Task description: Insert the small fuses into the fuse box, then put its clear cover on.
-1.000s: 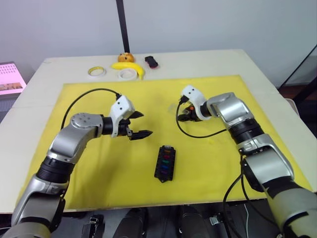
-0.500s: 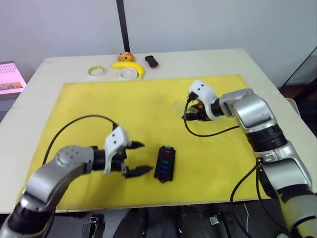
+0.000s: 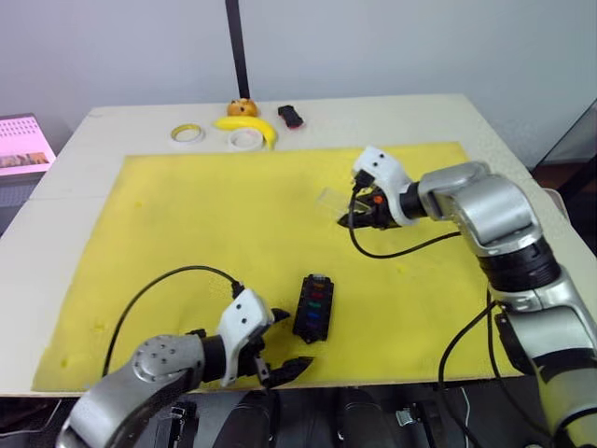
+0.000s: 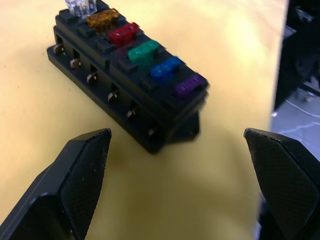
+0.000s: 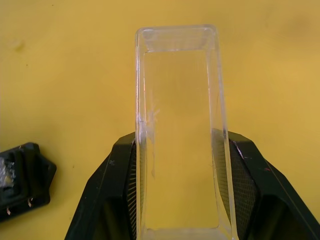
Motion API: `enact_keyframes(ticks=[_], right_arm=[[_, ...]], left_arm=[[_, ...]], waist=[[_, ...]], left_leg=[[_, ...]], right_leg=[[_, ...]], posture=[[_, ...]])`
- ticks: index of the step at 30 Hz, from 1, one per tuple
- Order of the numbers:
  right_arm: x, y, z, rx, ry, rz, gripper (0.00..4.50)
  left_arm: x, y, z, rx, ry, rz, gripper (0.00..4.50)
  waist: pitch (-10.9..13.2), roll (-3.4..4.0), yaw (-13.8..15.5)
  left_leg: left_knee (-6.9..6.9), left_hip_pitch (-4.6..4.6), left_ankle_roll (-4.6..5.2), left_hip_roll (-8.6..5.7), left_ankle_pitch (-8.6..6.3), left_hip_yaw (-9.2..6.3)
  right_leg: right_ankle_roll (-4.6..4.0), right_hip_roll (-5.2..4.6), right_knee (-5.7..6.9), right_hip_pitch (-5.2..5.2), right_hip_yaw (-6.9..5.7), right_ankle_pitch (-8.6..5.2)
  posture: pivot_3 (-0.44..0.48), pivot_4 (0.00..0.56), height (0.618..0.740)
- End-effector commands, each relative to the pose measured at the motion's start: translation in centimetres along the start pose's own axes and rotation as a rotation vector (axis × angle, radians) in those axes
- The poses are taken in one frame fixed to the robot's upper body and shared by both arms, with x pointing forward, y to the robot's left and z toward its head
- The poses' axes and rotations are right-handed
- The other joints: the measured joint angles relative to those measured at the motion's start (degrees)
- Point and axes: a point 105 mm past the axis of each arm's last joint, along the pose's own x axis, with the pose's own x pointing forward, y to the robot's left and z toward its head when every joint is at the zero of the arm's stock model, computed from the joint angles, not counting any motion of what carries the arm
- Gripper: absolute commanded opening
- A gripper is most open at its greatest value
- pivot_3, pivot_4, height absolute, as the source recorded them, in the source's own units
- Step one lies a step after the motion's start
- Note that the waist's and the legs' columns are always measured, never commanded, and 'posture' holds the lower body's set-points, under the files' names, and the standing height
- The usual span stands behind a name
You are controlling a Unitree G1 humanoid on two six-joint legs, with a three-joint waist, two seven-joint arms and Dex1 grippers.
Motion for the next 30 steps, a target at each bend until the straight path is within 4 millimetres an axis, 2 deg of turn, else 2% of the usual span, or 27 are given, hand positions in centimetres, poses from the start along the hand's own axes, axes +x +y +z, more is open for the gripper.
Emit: enact_keyframes(ticks=[1,5,11,25,27,30], right_arm=[[-1.2,0.2,0.9,-0.037,-0.026,-0.01,1.71],[-1.5,0.1,1.1,-0.034,-0.031,-0.021,1.71],[-1.7,0.1,1.3,-0.042,-0.035,-0.029,1.71],[-1.4,0.2,1.3,-0.042,-0.052,-0.028,1.71],[-1.3,0.2,1.4,-0.04,-0.055,-0.028,1.71],[-1.3,0.2,1.4,-0.038,-0.06,-0.029,1.71]], left_arm=[[0.9,-0.2,0.3,0.021,-0.034,0.027,4.5],[1.9,0.7,0.3,0.026,-0.055,0.086,4.5],[2.2,1.6,0.2,0.056,-0.061,0.139,4.5],[-1.6,4.6,-0.1,0.135,0.023,0.176,4.5],[-1.7,4.6,-0.1,0.133,0.023,0.172,4.5],[-1.2,3.6,0.0,0.102,0.012,0.11,4.5]], waist=[[0.0,0.0,0.0],[0.0,0.0,0.0],[0.0,-0.01,0.1],[0.0,-0.01,-0.1],[0.0,-0.01,-0.1],[0.0,-0.01,-0.1]], left_leg=[[0.0,0.0,0.0,0.01,0.0,0.0],[0.0,0.0,0.0,0.01,0.0,0.0],[0.01,0.0,0.0,0.0,0.0,0.0],[0.0,0.01,0.0,0.03,0.0,0.0],[0.0,0.01,0.0,0.03,0.0,0.0],[0.0,0.01,0.0,0.03,0.0,0.0]], right_leg=[[0.0,0.01,0.0,0.0,0.0,0.0],[0.0,0.01,0.0,0.0,0.0,0.0],[0.0,0.0,0.0,0.02,-0.01,0.0],[0.0,0.03,0.0,0.0,-0.01,0.0],[0.0,0.03,0.0,0.0,-0.01,0.0],[0.0,0.03,0.0,0.0,-0.01,0.0]], posture=[[0.0,0.15,0.74],[0.0,0.15,0.74],[0.0,0.15,0.74],[0.0,0.15,0.74],[0.0,0.15,0.74],[0.0,0.15,0.74]])
